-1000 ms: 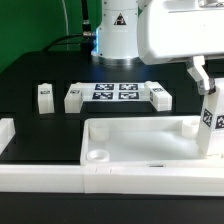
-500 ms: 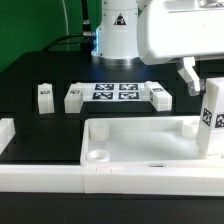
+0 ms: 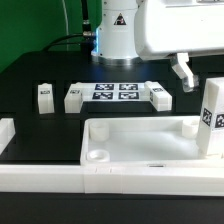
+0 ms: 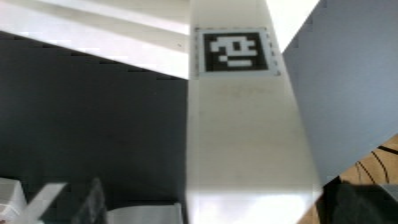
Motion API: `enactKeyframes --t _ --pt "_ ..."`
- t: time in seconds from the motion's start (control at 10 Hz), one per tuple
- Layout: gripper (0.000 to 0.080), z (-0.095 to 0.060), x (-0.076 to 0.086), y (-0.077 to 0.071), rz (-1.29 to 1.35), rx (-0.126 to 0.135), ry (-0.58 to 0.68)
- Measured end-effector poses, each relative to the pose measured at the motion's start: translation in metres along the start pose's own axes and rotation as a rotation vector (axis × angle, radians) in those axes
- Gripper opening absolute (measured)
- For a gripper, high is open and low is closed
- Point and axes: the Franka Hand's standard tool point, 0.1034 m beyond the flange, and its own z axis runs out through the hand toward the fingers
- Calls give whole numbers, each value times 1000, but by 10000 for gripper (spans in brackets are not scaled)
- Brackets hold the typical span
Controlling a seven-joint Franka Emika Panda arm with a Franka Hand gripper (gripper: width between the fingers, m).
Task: Assemble desk
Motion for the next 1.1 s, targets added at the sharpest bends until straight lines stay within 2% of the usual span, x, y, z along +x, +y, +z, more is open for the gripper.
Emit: enactKeyframes --t 0.2,0.6,0.7,0.8,1.0,1.1 --pt "649 -12 10 1 -1 4 -14" --pt "649 -7 2 -2 3 19 -69" --pt "649 -4 -6 -6 24 39 -171" --pt "649 -4 -3 -7 25 48 -213" --pt "649 -3 -8 -8 27 86 -374" --pt "649 -2 -6 -8 28 94 -412"
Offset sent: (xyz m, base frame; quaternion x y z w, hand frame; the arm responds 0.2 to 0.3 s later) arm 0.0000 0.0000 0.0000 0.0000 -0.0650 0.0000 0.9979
